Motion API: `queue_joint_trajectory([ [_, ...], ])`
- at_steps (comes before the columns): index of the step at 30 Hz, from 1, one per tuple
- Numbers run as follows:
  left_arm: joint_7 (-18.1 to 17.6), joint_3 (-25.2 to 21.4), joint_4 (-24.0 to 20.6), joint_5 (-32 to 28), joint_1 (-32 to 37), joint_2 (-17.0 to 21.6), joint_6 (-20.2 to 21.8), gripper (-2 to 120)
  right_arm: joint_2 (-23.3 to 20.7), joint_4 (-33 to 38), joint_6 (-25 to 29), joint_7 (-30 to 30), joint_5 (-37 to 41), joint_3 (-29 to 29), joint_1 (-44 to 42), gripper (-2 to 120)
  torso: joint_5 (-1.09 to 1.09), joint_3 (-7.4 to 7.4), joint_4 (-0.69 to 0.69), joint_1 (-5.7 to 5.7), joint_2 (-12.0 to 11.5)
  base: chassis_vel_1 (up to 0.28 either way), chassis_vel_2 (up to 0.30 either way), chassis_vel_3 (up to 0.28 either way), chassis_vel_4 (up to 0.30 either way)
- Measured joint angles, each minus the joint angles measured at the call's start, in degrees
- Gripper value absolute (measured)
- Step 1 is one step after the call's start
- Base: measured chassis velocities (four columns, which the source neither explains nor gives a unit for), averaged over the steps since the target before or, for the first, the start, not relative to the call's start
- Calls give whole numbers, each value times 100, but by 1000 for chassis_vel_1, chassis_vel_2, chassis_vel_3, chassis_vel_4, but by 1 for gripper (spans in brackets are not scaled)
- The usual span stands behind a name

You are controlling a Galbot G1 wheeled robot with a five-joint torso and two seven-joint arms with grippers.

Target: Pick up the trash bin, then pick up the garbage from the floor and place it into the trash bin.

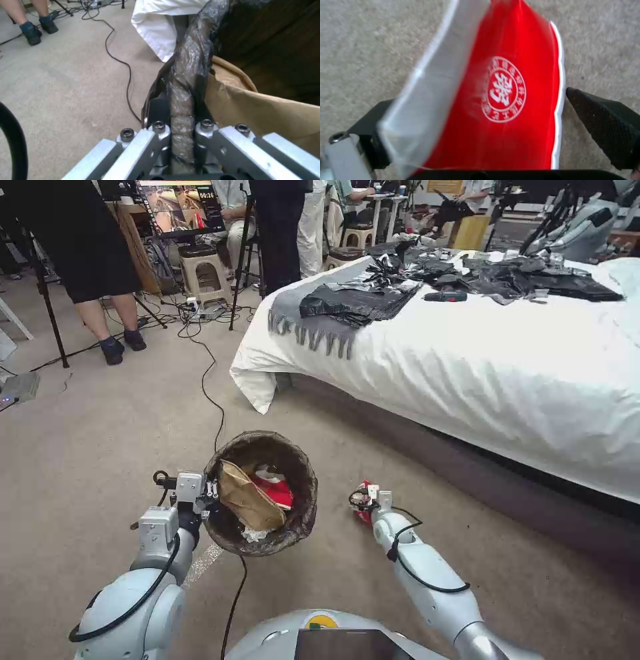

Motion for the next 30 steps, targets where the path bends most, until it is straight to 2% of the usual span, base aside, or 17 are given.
queue_joint_trajectory([
  [5, 1, -1, 0, -1, -4, 10, -3, 2, 48, -178, 92, -53, -100, 11, 22, 96, 0, 0, 0, 0, 0, 0, 0, 0, 0],
  [6, 1, 1, 0, -1, -5, 11, -5, 2, 52, -191, 109, -53, -117, 19, 23, 89, -1, 0, -1, 0, 0, 0, 0, 0, 0],
  [7, 1, 1, 0, -1, -5, 11, -5, 2, 52, -191, 109, -53, -117, 19, 23, 89, -1, 0, -1, 0, 0, 0, 0, 0, 0],
  [9, 1, 10, 0, -1, -9, 12, -10, 2, 44, -147, 113, -52, -123, 25, 2, 78, -1, 0, 0, 0, 0, 0, 0, 0, 0],
  [11, 2, 15, 1, -1, -10, 12, -12, 2, 37, -117, 113, -53, -123, 25, -10, 75, 0, 0, 0, 0, 0, 0, 0, 0, 0],
  [14, 3, 31, 7, 2, -16, 8, -16, 2, 8, 21, 108, -55, -122, 20, -63, 59, 1, 0, 1, 0, 0, 0, 0, 0, 0],
  [15, 3, 31, 7, 2, -16, 8, -16, 2, 8, 21, 108, -55, -122, 20, -63, 59, 1, 0, 1, 0, 0, 0, 0, 0, 0],
  [18, 5, 34, 9, 3, -18, 9, -17, 2, -17, 170, 96, -47, -123, 4, -113, 44, 1, 0, 0, 0, 0, 0, 0, 0, 0],
  [19, 5, 34, 9, 3, -18, 9, -17, 2, -17, 170, 96, -47, -123, 4, -113, 44, 1, 0, 0, 0, 0, 0, 0, 0, 0],
  [22, 8, 34, 17, 6, -21, 11, -18, 2, -29, 268, 87, -42, -147, -16, -146, 29, 0, 0, 0, 0, 0, 0, 0, 0, 0],
  [23, 8, 34, 17, 6, -21, 11, -18, 2, -29, 268, 87, -42, -147, -16, -146, 29, 0, 0, 0, 0, 0, 0, 0, 0, 0],
  [30, 12, 40, 48, 10, -36, 10, -21, 2, -60, 369, 72, -44, -159, -27, -183, 2, 1, 0, 2, 0, 0, 0, 0, 0, 0],
])
